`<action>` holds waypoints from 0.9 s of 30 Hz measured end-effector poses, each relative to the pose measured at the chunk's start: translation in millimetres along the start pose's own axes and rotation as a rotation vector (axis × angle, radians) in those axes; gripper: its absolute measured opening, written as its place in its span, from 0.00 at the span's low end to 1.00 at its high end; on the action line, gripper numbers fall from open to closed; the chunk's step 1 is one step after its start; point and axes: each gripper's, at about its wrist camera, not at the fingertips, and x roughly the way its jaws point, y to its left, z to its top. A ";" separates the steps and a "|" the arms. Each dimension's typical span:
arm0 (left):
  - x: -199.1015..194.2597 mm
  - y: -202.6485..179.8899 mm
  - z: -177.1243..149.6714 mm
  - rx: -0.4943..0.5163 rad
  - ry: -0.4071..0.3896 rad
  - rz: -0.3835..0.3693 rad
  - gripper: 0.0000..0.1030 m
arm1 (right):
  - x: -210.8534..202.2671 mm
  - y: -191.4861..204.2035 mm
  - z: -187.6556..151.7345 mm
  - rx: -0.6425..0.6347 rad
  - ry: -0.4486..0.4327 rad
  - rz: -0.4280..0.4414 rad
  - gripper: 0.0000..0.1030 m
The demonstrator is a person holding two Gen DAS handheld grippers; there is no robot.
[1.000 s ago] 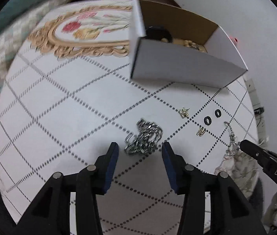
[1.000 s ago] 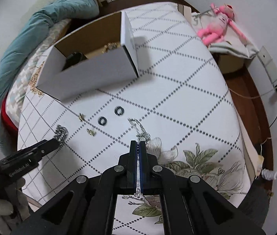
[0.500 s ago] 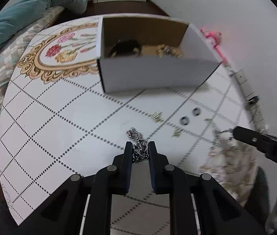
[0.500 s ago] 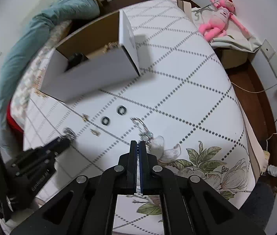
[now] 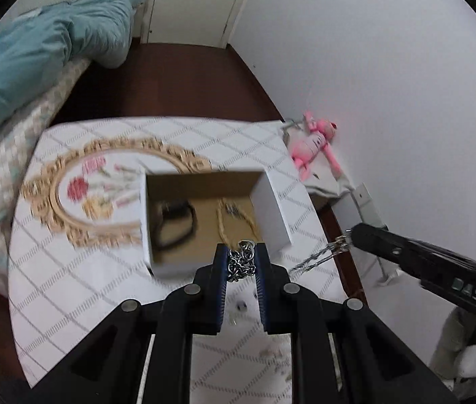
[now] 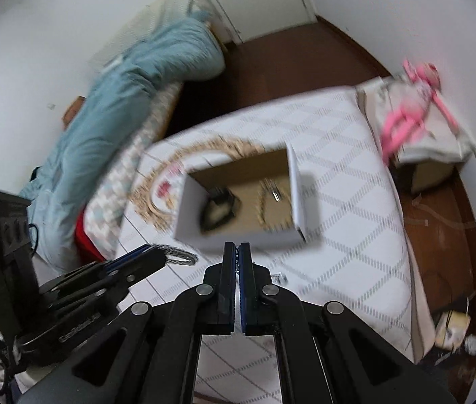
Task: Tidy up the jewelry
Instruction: 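Carry both chains into the white box and open both tools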
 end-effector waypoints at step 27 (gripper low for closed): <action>82.0 57.4 44.1 -0.065 0.117 0.312 0.95 | 137.4 -25.7 89.0 -0.064 0.192 -0.238 0.27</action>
